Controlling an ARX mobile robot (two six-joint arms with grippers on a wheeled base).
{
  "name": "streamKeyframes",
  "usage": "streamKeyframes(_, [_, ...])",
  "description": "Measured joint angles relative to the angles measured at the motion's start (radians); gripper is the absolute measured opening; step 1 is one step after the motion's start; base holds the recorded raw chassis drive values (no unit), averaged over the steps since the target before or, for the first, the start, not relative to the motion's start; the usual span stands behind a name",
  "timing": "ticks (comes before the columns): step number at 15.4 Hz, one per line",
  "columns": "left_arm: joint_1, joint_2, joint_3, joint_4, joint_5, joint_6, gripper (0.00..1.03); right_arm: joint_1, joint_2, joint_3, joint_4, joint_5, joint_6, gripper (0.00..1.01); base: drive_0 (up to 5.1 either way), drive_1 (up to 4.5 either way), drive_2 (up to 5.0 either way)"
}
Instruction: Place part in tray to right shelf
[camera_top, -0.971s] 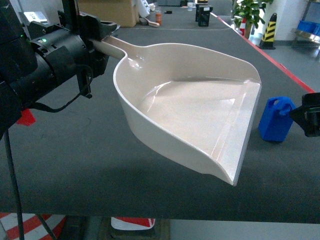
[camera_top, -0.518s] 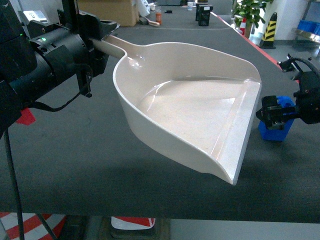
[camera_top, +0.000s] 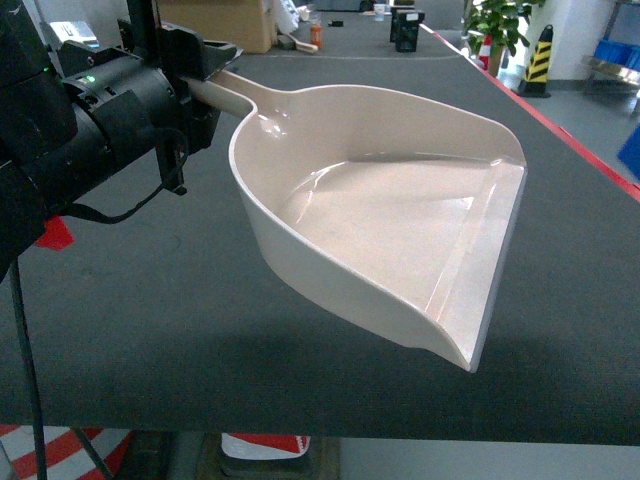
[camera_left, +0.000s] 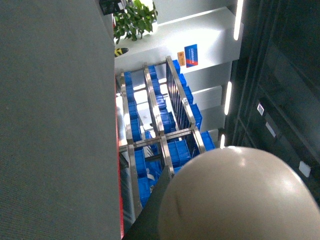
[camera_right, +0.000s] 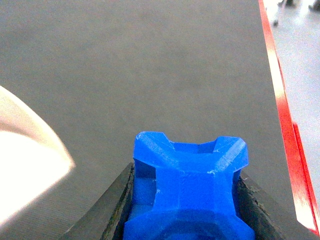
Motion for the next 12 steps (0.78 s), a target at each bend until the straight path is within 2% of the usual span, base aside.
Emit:
streamKeyframes(1, [0.000, 0.000, 0.000, 0.000, 0.000, 0.000, 0.12, 0.069, -0.132, -0.016, 0.008, -0.039, 0.040, 0.47, 0.0, 0.00, 0.0])
streamKeyframes(3, [-0.002, 0.000, 0.000, 0.000, 0.001, 0.000, 0.12, 0.248, -0.240, -0.007, 0.072, -0.079, 0.164, 0.47, 0.0, 0.00, 0.0])
streamKeyframes(4, [0.001, 0.000, 0.000, 0.001, -0.002, 0.000, 0.12, 0.364, -0.188, 0.012, 0.090, -0.069, 0.282, 0.47, 0.0, 0.00, 0.0])
streamKeyframes(5, [0.000, 0.000, 0.000, 0.001, 0.000, 0.000, 0.12, 0.438, -0.103, 0.028, 0.079, -0.016, 0.339, 0.47, 0.0, 0.00, 0.0])
streamKeyframes(7, [-0.001, 0.000, 0.000, 0.000, 0.000, 0.000, 0.12, 0.514, 0.064, 0.059, 0.086, 0.028, 0.411, 0.47, 0.0, 0.00, 0.0])
streamKeyframes(8, [-0.001, 0.000, 0.000, 0.000, 0.000, 0.000, 0.12, 0.528, 0.106, 0.074, 0.080, 0.044, 0.419, 0.51, 0.0, 0.00, 0.0])
streamKeyframes(9, [0.001, 0.000, 0.000, 0.000, 0.000, 0.007, 0.12, 0.532, 0.100, 0.077, 0.085, 0.072, 0.421, 0.66, 0.0, 0.00, 0.0])
streamKeyframes(10, [0.001, 0.000, 0.000, 0.000, 0.001, 0.011, 0.12, 0.532, 0.046, 0.075, 0.084, 0.104, 0.402, 0.82, 0.0, 0.00, 0.0])
streamKeyframes(11, [-0.001, 0.000, 0.000, 0.000, 0.000, 0.012, 0.12, 0.532, -0.011, 0.069, 0.076, 0.119, 0.391, 0.93, 0.0, 0.00, 0.0])
streamKeyframes(12, [-0.001, 0.000, 0.000, -0.001, 0.001, 0.012, 0.12, 0.532, -0.089, 0.055, 0.069, 0.146, 0.367, 1.00, 0.0, 0.00, 0.0])
